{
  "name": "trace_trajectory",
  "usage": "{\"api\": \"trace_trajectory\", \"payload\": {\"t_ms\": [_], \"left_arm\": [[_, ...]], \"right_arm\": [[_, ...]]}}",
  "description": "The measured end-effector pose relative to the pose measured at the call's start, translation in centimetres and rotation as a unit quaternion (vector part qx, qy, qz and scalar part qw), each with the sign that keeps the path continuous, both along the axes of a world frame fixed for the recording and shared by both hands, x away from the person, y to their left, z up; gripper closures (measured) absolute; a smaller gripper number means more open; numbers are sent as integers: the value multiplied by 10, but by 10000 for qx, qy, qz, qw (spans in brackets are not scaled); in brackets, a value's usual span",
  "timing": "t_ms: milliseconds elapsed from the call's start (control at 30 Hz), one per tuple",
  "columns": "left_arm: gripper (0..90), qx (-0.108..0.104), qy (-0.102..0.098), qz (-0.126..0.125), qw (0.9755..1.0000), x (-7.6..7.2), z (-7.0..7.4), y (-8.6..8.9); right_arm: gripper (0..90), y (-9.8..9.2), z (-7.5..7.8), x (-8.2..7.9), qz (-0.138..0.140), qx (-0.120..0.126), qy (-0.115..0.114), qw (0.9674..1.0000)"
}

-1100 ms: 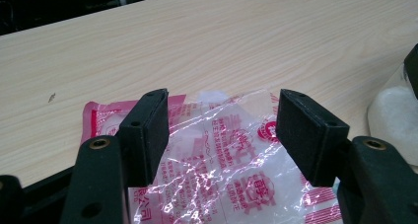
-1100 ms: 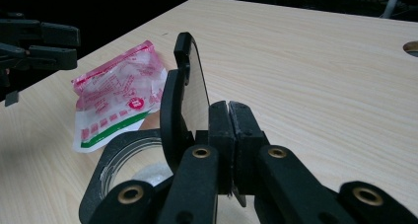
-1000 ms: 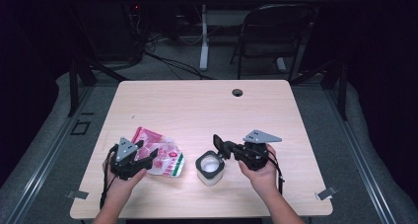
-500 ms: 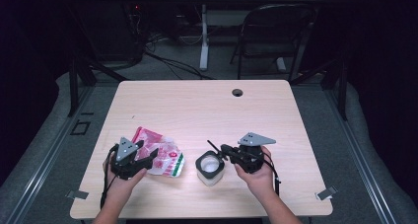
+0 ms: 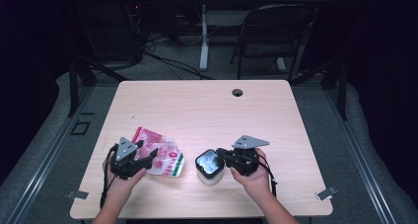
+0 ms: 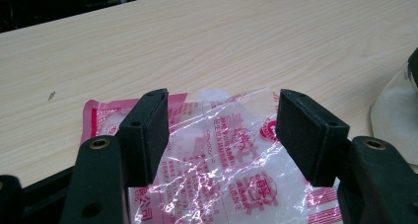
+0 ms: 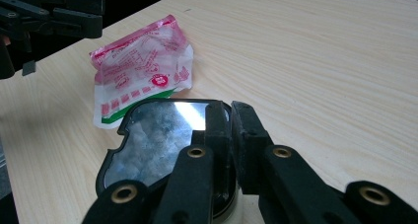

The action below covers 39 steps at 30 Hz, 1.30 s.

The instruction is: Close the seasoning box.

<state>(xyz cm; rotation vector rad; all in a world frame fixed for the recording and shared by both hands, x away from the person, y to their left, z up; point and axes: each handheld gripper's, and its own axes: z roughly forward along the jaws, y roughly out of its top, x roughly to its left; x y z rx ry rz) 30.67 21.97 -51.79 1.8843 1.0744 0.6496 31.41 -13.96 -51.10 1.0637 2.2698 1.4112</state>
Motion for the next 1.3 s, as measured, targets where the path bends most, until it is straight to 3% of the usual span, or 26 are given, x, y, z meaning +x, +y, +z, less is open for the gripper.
{"api": "trace_trajectory", "payload": {"t_ms": [733,900,1000,1167,1300], "left_arm": [[373,-35,-15,3,10000,1,1,1],[373,-33,-28,3,10000,1,1,1],[373,-42,-25,11,10000,1,1,2],[372,-37,-37,15,10000,2,2,3],[373,-70,-20,46,10000,4,2,5]], "right_arm": [[810,-3,2,-1,-12,70,-22,10000],[741,-5,4,-1,-12,113,-41,9999],[656,-5,4,0,-36,142,-21,9999],[560,-9,4,3,-179,173,-57,9997],[533,-17,5,6,-392,217,-61,9990]]}}
